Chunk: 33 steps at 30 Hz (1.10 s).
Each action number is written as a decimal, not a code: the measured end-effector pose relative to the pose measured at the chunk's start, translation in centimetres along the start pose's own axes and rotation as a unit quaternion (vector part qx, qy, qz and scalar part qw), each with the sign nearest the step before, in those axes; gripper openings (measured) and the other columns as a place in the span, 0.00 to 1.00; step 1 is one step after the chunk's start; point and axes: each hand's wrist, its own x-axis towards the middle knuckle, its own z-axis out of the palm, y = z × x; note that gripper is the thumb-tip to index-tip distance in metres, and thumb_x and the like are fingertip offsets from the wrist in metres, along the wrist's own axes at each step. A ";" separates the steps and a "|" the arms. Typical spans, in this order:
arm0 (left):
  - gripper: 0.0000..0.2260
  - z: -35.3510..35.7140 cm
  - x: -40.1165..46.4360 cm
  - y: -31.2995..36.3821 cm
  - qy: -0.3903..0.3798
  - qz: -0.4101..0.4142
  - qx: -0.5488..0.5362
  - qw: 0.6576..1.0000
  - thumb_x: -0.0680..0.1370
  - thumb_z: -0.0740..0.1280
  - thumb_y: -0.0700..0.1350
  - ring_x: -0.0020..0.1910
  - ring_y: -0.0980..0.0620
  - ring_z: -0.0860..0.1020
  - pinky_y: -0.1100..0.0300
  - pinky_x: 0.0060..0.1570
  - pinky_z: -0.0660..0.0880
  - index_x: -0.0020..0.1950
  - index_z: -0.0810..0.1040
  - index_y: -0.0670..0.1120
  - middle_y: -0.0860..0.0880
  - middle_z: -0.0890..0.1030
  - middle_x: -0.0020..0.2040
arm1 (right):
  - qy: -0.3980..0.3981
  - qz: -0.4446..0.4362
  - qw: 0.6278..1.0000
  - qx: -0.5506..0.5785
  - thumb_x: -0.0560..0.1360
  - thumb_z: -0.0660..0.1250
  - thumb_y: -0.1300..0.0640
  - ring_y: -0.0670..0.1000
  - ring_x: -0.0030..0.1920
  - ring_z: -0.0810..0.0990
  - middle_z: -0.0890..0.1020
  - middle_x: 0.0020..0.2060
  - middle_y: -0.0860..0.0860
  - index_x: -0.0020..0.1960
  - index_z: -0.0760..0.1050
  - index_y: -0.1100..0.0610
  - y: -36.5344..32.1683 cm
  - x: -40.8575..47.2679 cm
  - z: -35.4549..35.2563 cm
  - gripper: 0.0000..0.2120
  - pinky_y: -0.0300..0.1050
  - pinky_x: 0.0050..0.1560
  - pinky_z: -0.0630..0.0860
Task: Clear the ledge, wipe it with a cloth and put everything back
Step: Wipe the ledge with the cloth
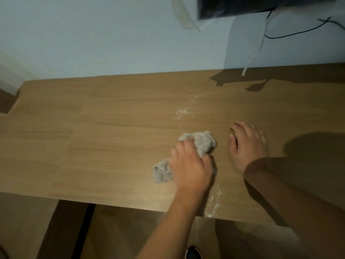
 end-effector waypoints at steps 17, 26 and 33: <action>0.26 1.7 6.7 0.5 -0.002 0.002 0.030 1.000 0.72 0.56 0.53 0.50 0.43 0.71 0.52 0.47 0.63 0.64 0.75 0.42 0.43 0.76 0.53 | 0.029 -0.043 0.999 0.002 0.77 0.60 0.58 0.59 0.62 0.75 0.78 0.60 0.58 0.61 0.78 0.62 1.0 0.2 1.1 0.16 0.56 0.65 0.71; 0.29 -1.9 14.9 -6.0 0.131 -0.071 -0.017 0.989 0.72 0.57 0.52 0.57 0.34 0.72 0.47 0.58 0.62 0.68 0.73 0.37 0.33 0.75 0.58 | 0.022 -0.010 1.000 0.015 0.77 0.61 0.58 0.56 0.67 0.72 0.76 0.63 0.54 0.62 0.78 0.58 0.3 -0.1 0.2 0.16 0.57 0.67 0.70; 0.26 1.8 14.5 -2.0 0.014 -0.020 0.001 1.000 0.75 0.55 0.50 0.58 0.39 0.71 0.51 0.57 0.61 0.69 0.72 0.40 0.38 0.75 0.61 | 0.008 -0.012 1.000 0.002 0.77 0.59 0.57 0.54 0.67 0.69 0.75 0.64 0.53 0.63 0.77 0.57 0.2 0.0 0.1 0.16 0.54 0.69 0.67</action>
